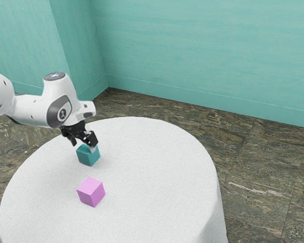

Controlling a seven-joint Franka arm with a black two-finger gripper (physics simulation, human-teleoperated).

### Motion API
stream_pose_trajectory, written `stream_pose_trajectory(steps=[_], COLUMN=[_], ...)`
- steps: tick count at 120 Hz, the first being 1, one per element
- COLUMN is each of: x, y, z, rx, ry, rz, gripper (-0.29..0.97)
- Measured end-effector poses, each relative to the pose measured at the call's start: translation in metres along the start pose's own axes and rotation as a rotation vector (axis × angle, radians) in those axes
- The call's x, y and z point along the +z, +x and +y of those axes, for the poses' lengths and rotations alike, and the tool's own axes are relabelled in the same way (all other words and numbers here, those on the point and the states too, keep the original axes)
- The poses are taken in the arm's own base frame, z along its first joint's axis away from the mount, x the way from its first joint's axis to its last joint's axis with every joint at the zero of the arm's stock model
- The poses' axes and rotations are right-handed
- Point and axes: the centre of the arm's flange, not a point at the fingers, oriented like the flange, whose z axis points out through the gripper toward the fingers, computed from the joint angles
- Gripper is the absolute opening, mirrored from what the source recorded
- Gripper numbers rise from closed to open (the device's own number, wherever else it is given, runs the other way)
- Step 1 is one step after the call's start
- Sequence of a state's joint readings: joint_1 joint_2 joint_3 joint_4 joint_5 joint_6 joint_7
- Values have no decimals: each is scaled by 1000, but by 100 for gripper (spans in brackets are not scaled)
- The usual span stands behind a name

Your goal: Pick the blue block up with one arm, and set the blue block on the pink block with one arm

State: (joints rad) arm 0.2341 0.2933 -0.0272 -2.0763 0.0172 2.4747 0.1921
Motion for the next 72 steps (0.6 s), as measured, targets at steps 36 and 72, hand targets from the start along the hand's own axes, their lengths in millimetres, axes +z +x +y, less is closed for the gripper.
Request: stream_pose_trajectory(steps=[36, 72], x=[21, 38], y=[7, 7], z=[4, 7], rx=[26, 27], ry=[-8, -24], rz=[3, 5], gripper=[68, 68])
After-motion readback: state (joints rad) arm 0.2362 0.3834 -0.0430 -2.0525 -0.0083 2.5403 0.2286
